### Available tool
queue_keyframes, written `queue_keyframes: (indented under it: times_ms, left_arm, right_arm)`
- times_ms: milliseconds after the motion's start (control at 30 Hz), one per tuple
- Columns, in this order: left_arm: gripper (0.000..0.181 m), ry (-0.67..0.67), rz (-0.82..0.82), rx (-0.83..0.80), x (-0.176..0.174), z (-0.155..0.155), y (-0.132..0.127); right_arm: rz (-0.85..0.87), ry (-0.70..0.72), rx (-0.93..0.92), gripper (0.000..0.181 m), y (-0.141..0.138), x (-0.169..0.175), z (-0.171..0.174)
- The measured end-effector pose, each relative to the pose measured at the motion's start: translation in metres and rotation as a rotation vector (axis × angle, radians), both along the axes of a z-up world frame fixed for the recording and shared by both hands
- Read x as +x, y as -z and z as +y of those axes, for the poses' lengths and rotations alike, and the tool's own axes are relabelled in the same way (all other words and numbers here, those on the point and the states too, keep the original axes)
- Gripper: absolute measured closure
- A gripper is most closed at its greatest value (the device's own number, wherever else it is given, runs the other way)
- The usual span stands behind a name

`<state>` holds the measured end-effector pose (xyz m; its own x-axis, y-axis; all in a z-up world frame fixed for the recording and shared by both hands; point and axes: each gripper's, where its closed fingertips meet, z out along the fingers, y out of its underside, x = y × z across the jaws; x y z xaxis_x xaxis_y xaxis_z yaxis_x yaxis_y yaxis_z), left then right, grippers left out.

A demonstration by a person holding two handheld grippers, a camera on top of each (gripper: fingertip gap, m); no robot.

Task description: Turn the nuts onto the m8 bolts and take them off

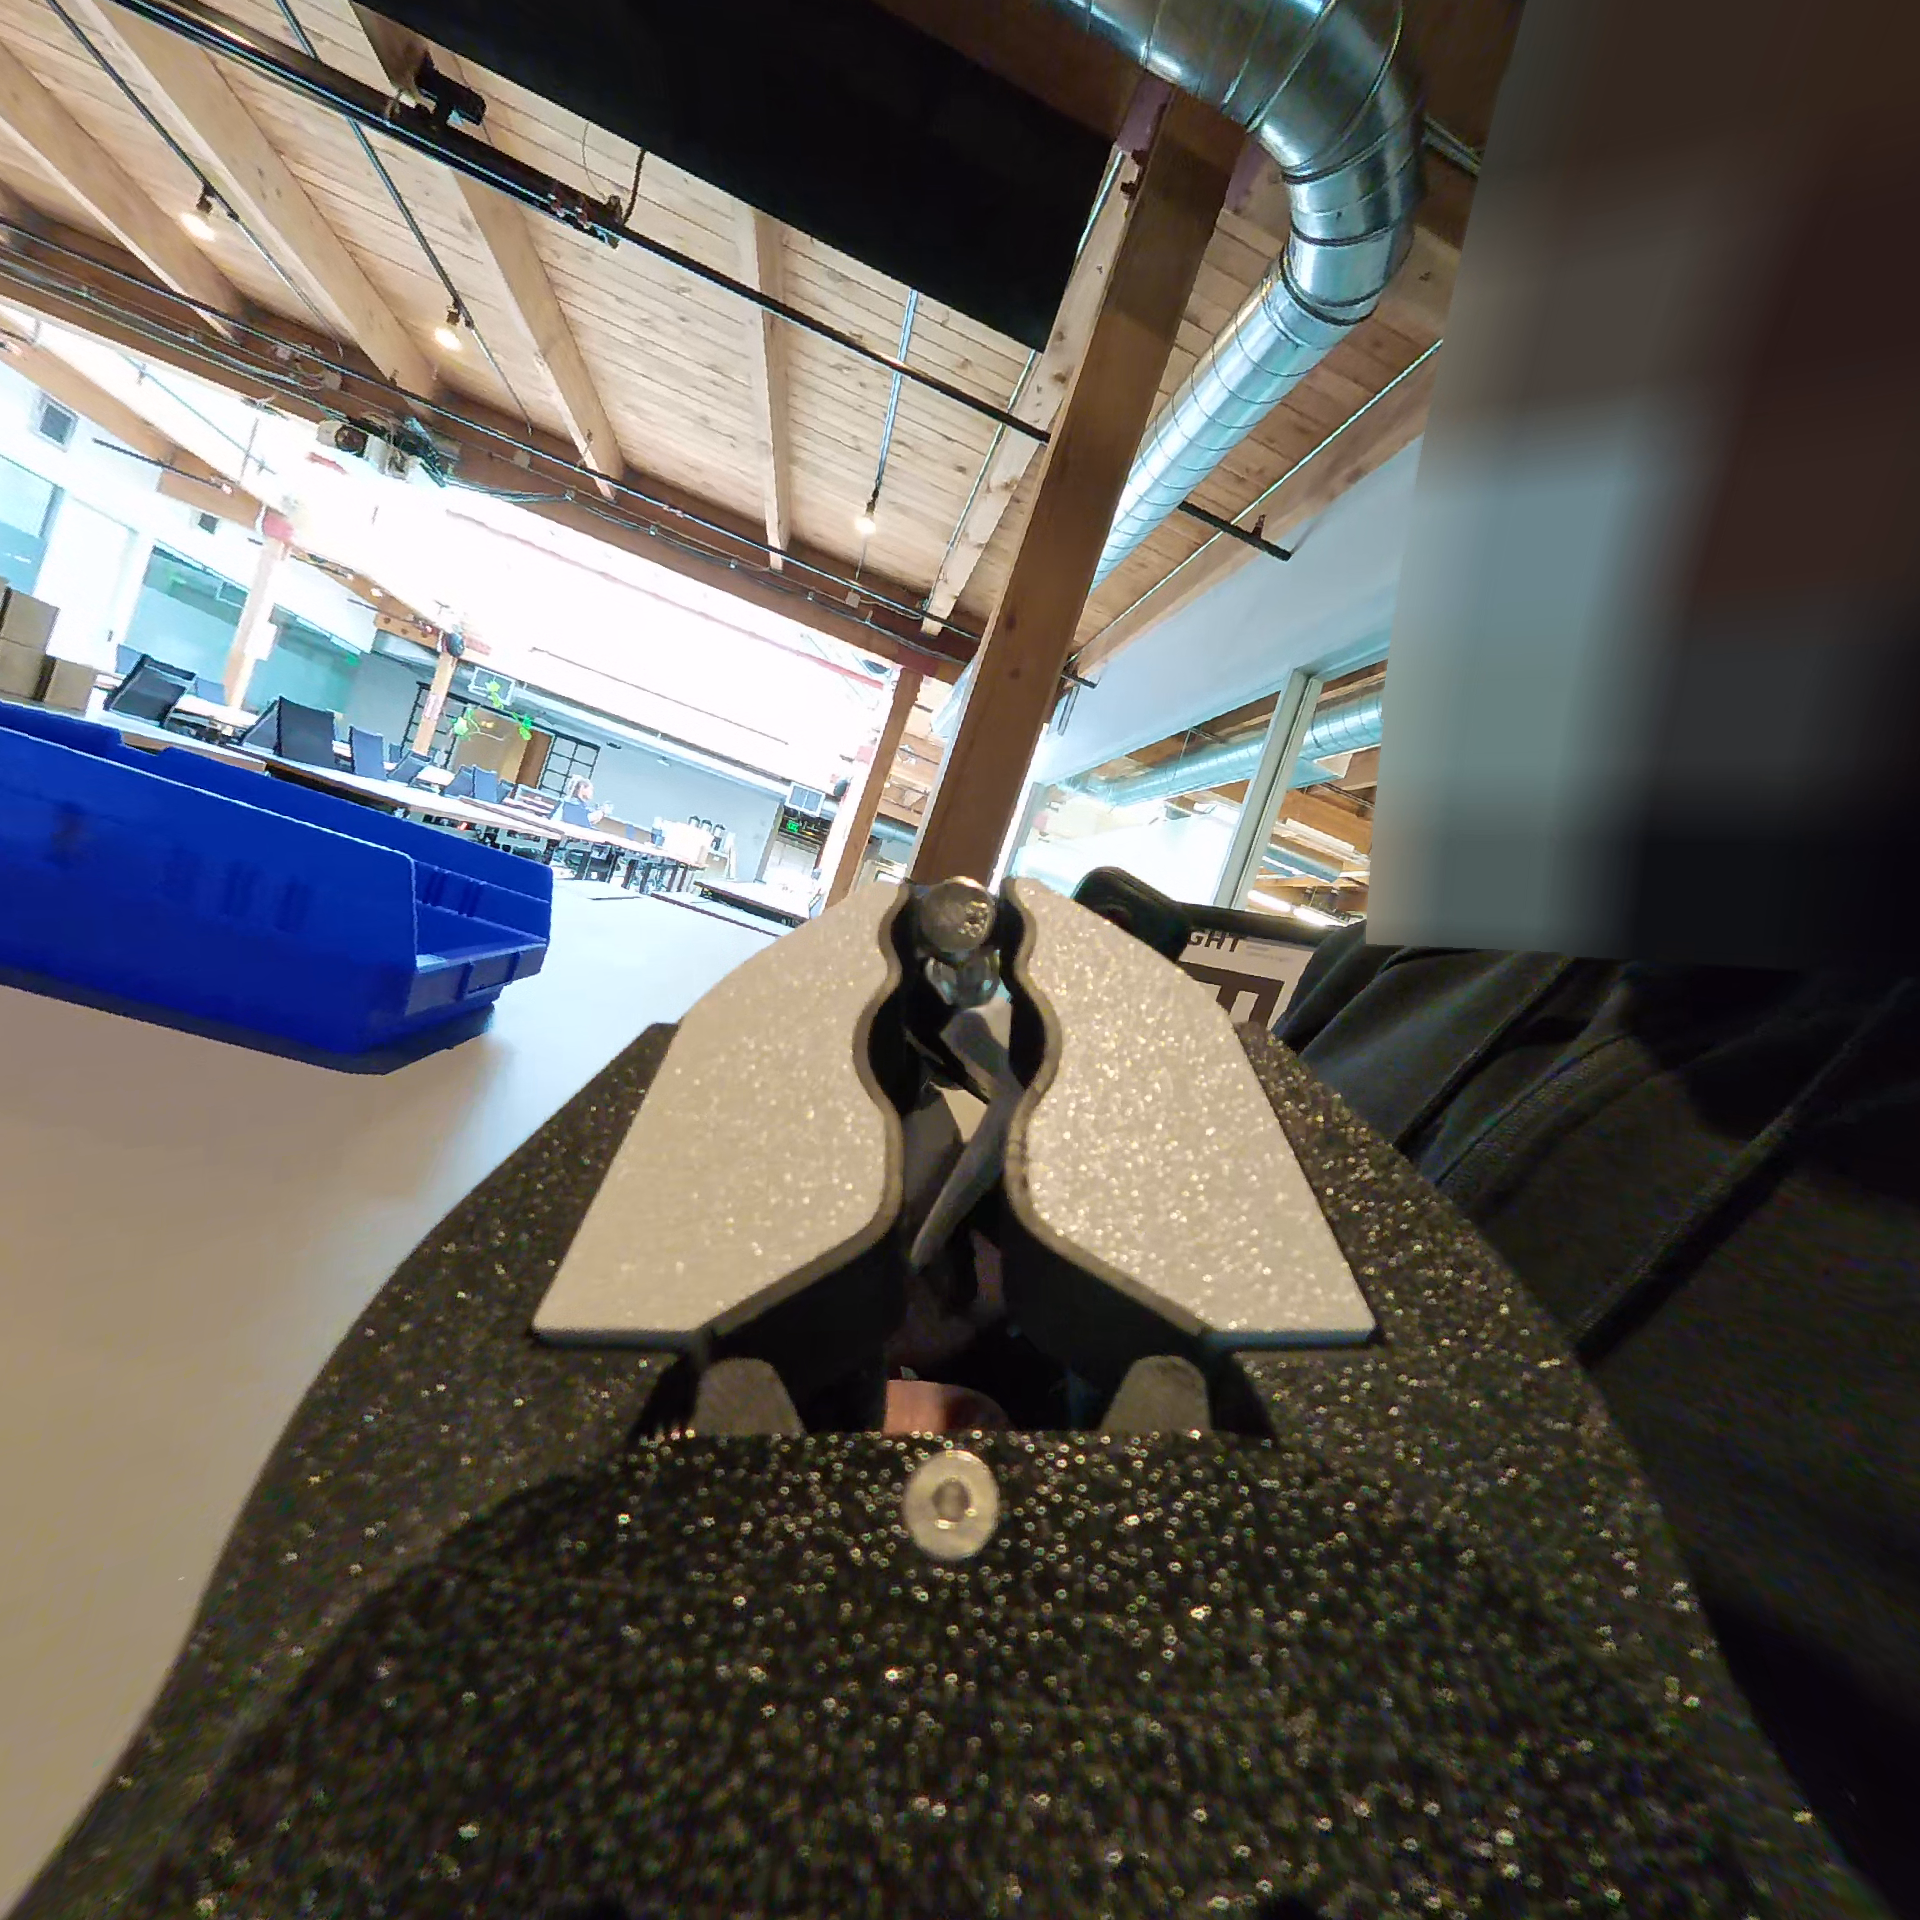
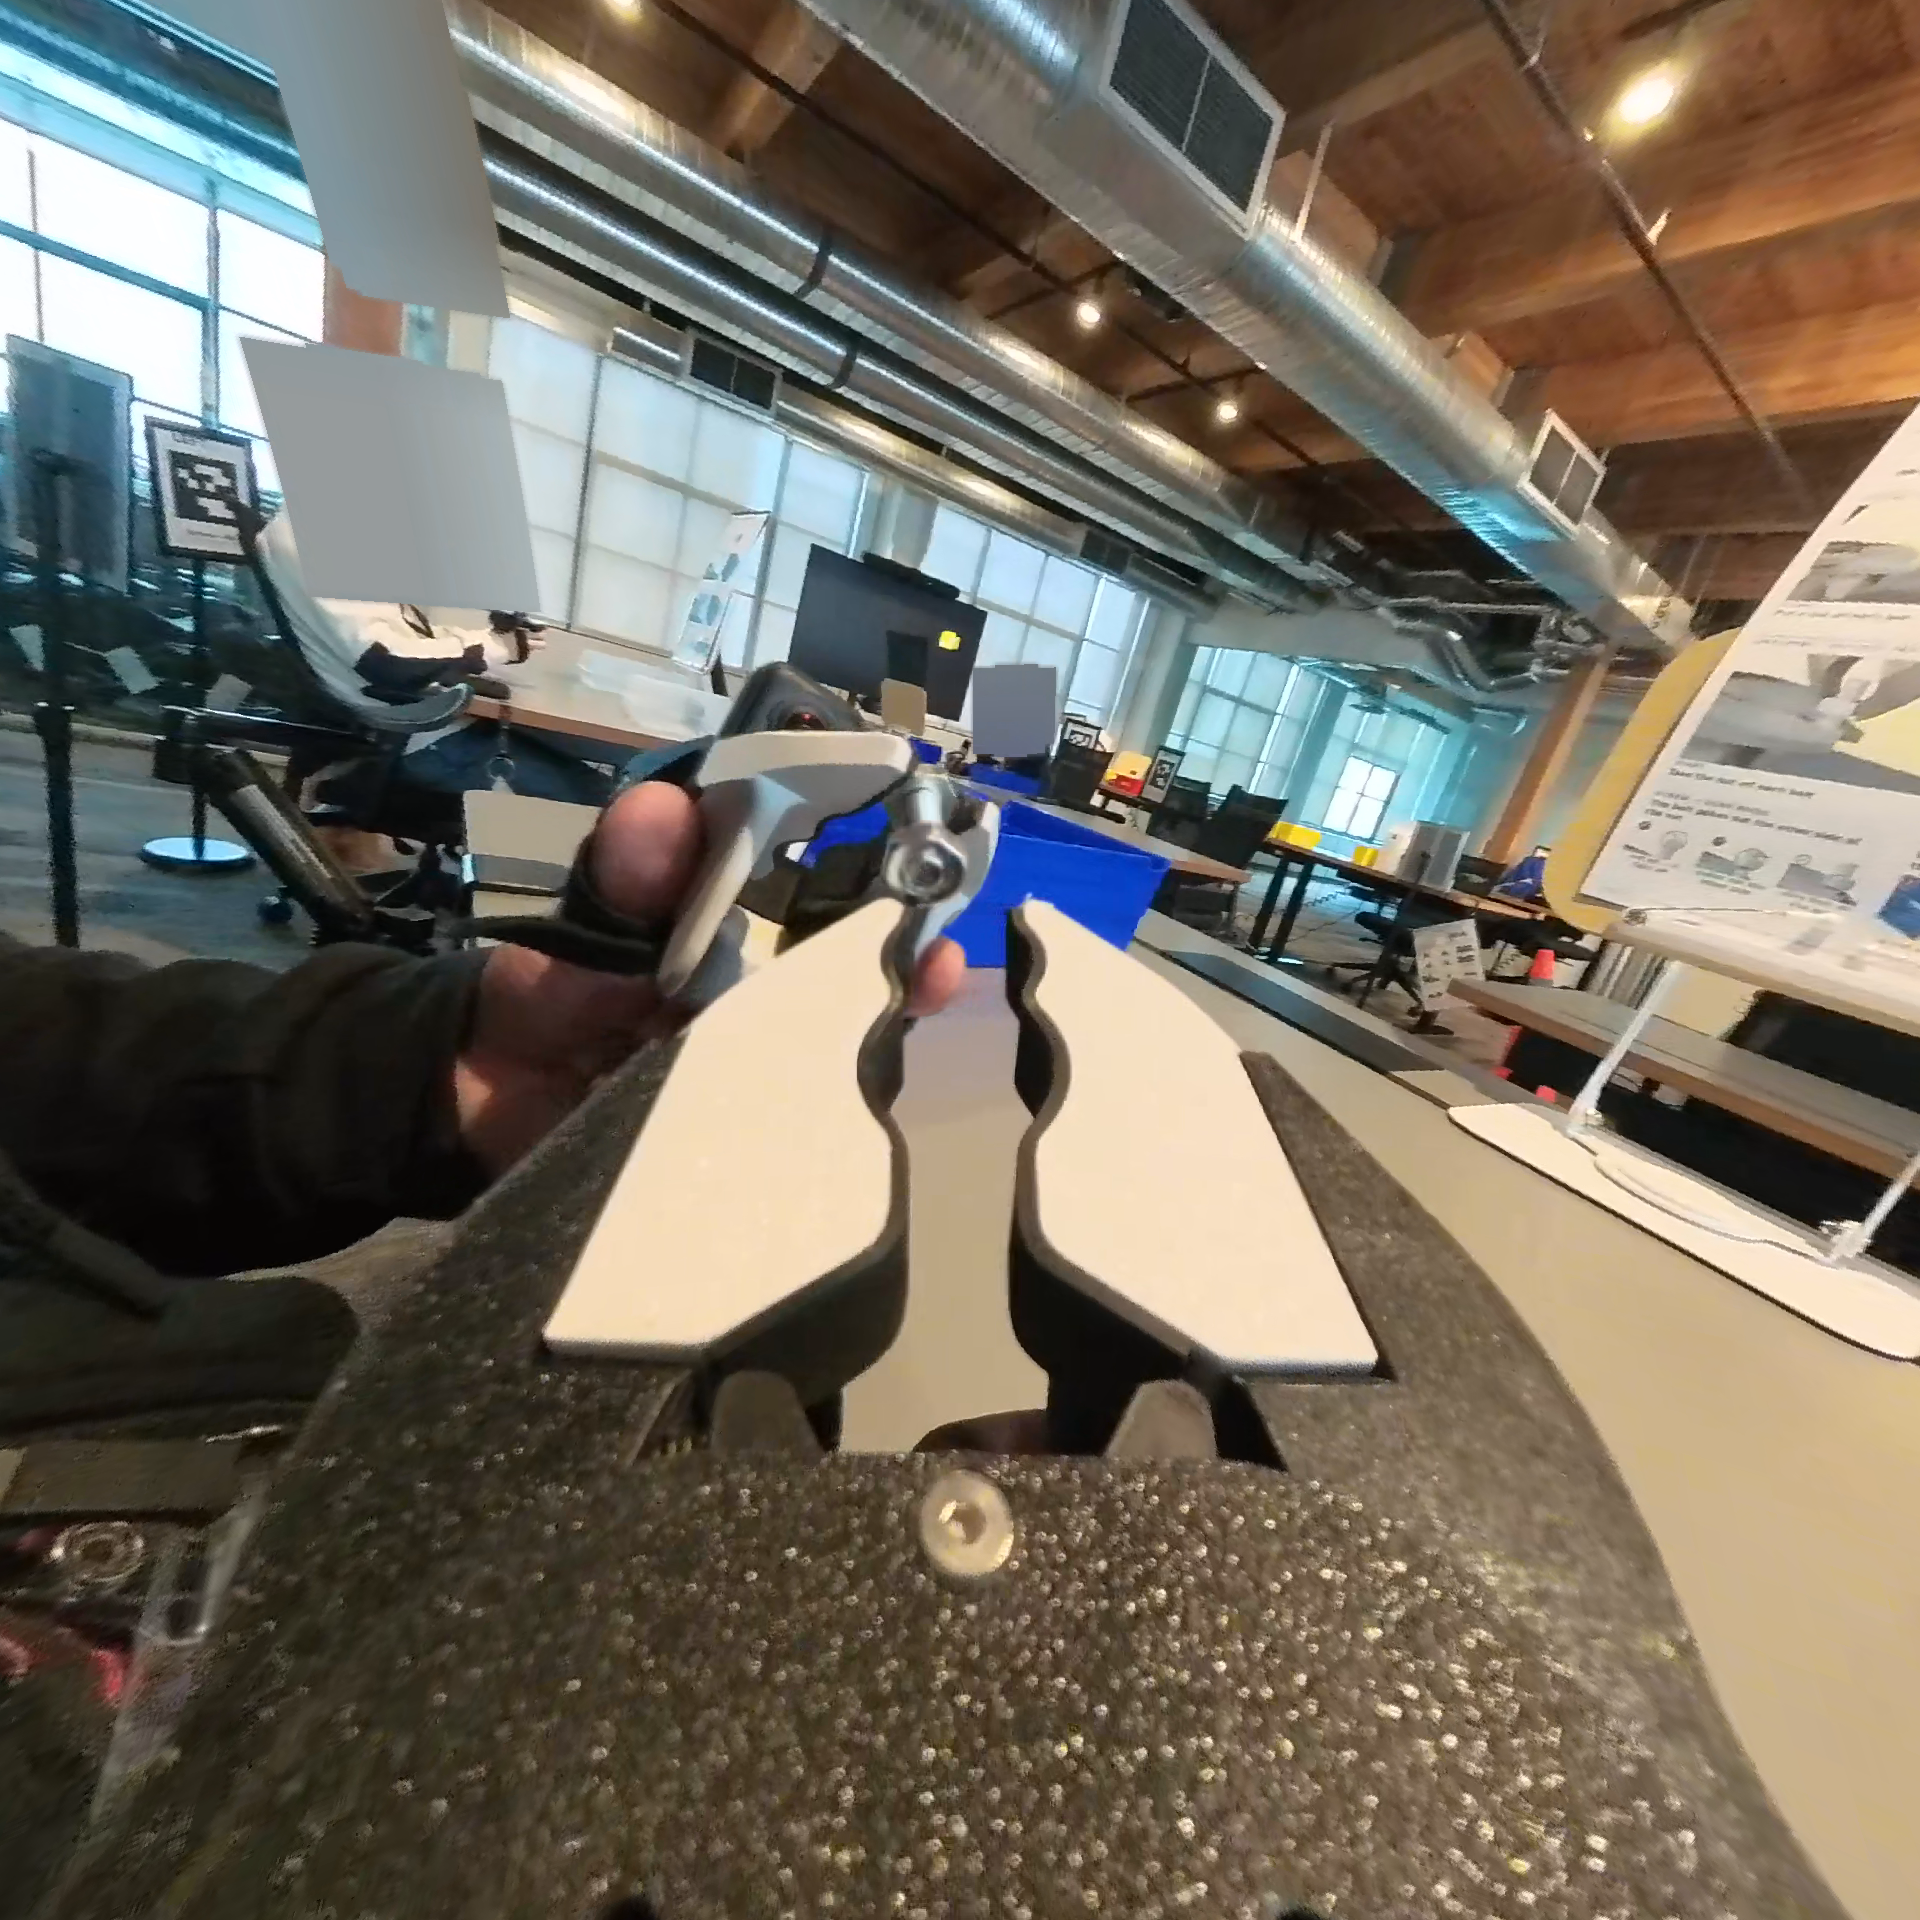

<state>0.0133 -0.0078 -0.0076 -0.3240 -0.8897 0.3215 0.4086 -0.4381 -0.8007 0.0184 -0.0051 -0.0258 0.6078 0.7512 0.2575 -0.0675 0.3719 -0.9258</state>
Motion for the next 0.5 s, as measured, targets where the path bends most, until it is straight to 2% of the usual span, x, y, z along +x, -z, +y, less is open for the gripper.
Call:
queue_keyframes:
  times_ms: [500]
  left_arm:
    - [0.167, -0.012, 0.044, 0.043, 0.006, -0.006, 0.003]
  right_arm:
    - [0.088, 0.038, 0.058, 0.168, -0.015, 0.014, -0.002]
